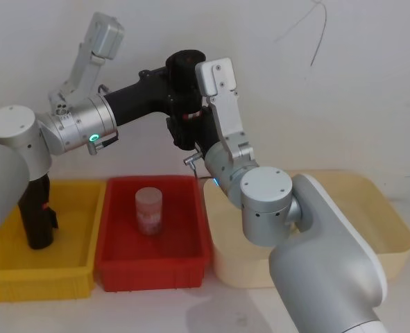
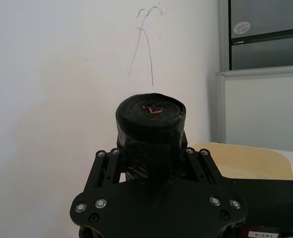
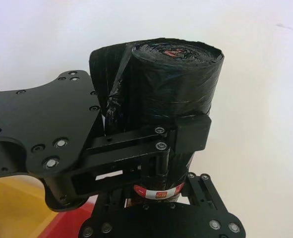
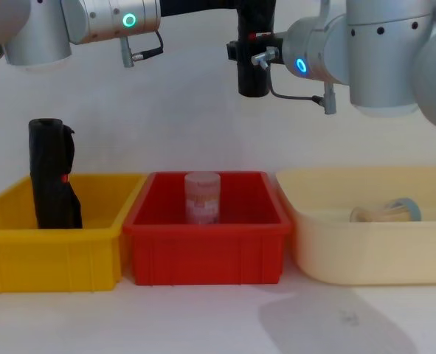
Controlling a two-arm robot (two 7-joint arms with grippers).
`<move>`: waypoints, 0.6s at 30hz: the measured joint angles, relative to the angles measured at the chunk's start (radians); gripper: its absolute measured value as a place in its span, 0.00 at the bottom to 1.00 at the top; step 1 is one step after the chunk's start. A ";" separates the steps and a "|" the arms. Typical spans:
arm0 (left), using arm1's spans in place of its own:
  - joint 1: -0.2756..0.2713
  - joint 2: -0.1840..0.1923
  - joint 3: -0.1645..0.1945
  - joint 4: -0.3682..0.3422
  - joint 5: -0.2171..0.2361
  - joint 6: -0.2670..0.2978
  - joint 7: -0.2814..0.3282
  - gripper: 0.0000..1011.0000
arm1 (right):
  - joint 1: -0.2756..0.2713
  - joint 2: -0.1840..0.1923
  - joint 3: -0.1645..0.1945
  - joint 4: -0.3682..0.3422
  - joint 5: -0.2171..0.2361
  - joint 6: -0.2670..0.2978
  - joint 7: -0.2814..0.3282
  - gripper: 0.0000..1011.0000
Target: Pick up the garbage bag with the one hand and transfer it to the other hand.
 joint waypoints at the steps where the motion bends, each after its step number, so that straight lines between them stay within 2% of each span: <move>1: 0.000 0.000 0.000 0.000 0.000 0.000 0.000 0.51 | 0.000 0.000 0.000 0.001 0.000 0.000 0.000 0.50; 18: 0.000 0.000 0.000 0.000 0.000 0.000 0.000 0.51 | 0.006 -0.003 -0.001 0.010 -0.002 -0.002 -0.002 0.50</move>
